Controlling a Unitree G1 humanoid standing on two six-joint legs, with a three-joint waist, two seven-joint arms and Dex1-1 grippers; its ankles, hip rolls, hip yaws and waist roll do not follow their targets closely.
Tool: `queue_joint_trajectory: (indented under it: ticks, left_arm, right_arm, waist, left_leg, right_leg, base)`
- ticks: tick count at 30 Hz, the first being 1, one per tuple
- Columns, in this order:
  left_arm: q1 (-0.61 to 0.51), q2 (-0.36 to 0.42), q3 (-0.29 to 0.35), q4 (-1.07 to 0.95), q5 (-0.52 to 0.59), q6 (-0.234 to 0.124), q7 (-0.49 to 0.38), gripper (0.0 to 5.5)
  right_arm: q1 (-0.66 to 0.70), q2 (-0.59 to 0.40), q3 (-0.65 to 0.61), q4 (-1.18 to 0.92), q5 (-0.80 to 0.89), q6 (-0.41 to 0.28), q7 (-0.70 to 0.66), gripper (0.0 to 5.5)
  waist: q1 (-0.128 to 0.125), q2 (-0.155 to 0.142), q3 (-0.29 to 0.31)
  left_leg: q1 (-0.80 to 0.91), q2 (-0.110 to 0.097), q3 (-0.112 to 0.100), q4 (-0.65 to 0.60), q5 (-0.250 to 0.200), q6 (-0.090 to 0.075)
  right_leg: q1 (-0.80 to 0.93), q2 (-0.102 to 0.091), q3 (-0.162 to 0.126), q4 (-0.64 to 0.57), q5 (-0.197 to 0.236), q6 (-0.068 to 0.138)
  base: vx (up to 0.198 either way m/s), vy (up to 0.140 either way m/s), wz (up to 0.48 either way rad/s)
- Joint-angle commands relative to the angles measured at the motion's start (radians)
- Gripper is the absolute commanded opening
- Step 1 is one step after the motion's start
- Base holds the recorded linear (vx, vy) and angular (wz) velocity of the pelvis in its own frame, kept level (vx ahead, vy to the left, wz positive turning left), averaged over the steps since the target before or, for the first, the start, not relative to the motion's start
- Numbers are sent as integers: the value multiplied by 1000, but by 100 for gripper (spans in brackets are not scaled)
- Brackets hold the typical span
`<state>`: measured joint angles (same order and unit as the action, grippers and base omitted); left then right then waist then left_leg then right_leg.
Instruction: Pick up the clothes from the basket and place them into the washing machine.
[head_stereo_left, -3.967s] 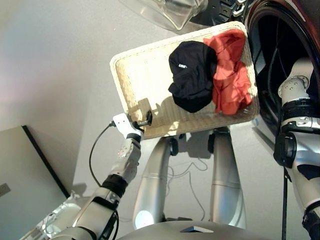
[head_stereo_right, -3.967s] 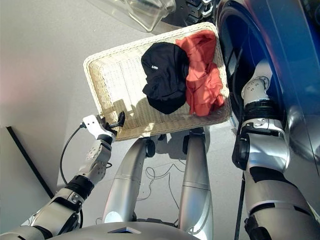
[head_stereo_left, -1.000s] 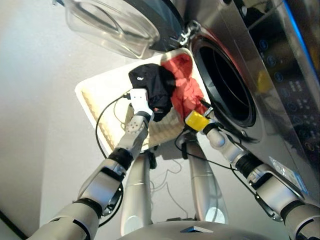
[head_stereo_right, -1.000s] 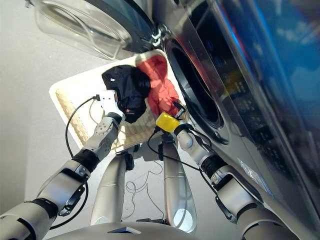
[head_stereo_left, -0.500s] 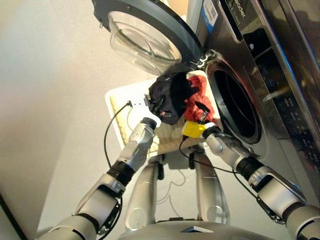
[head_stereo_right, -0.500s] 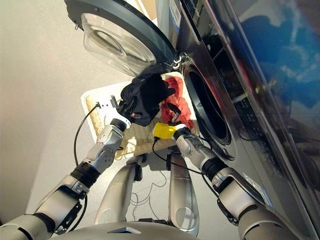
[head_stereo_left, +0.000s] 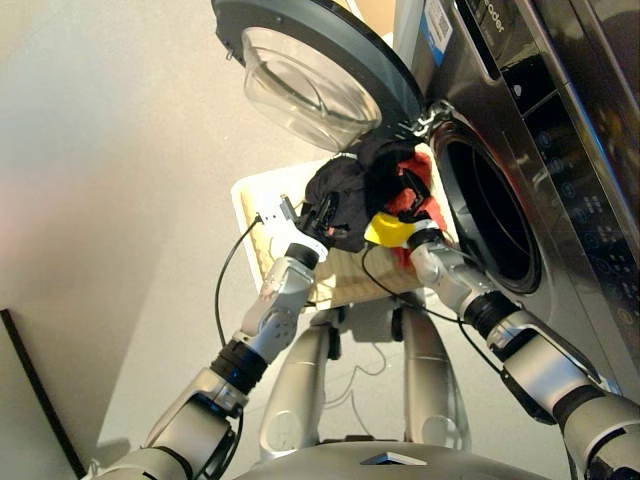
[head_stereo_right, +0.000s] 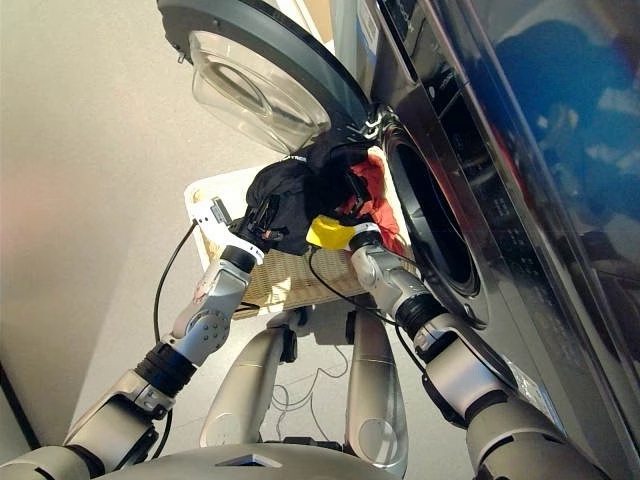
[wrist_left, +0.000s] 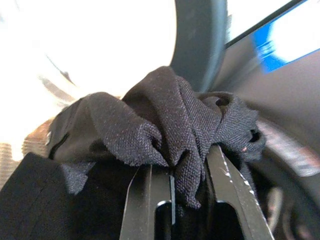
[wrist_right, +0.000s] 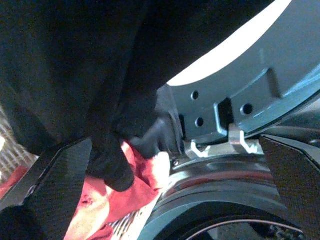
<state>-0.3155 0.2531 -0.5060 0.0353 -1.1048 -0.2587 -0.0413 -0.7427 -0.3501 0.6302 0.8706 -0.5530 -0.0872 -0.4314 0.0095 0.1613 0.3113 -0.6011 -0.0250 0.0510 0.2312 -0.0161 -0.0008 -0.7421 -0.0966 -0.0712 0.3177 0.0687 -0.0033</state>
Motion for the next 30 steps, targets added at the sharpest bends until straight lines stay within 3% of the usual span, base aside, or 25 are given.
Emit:
queue_joint_trajectory:
  ticks: [1, 10, 15, 20, 23, 30]
  left_arm:
    - [41, 62, -17, -178, -35, -24, -63, 0]
    - [73, 138, -61, -318, -98, -11, -109, 0]
    - [60, 165, -88, -352, -117, -1, -136, 0]
    - [49, 184, -110, -366, -123, 14, -158, 0]
    - [53, 189, -100, -353, -103, 7, -158, 0]
    - [51, 146, -11, -288, -26, -43, -106, 0]
  right_arm:
    - [-70, 63, -24, 25, 57, -5, -43, 550]
    - [-200, 73, -46, 16, 175, -66, -61, 550]
    - [-248, 87, -24, -62, 340, -142, 40, 550]
    - [-258, 110, 13, -94, 486, -190, 152, 550]
    - [-237, 111, 42, -113, 469, -198, 164, 550]
    - [-90, 67, 47, -185, 370, -187, 146, 550]
  waist:
    - [20, 7, -74]
    - [66, 37, -87]
    - [81, 38, -90]
    - [87, 34, -97]
    - [85, 33, -104]
    - [63, 18, -101]
  left_leg:
    - [-78, -17, 14, 45, 25, -7]
    - [-71, -31, -6, 34, 32, -5]
    - [-68, -36, -11, 30, 36, -3]
    - [-66, -37, -14, 29, 37, -3]
    - [-64, -36, -11, 29, 35, -4]
    - [-66, -32, -5, 28, 30, -2]
  right_leg:
    - [37, 2, -3, -78, 11, 86]
    - [39, -13, -9, -70, 7, 90]
    - [39, -18, -11, -67, 5, 91]
    - [42, -21, -12, -63, 2, 90]
    - [45, -20, -13, -62, -1, 88]
    - [41, -11, -5, -62, -3, 88]
  base:
    - [0, 0, 0]
    - [3, 2, 20]
    - [0, 0, 0]
    - [0, 0, 0]
    - [0, 0, 0]
    - [0, 0, 0]
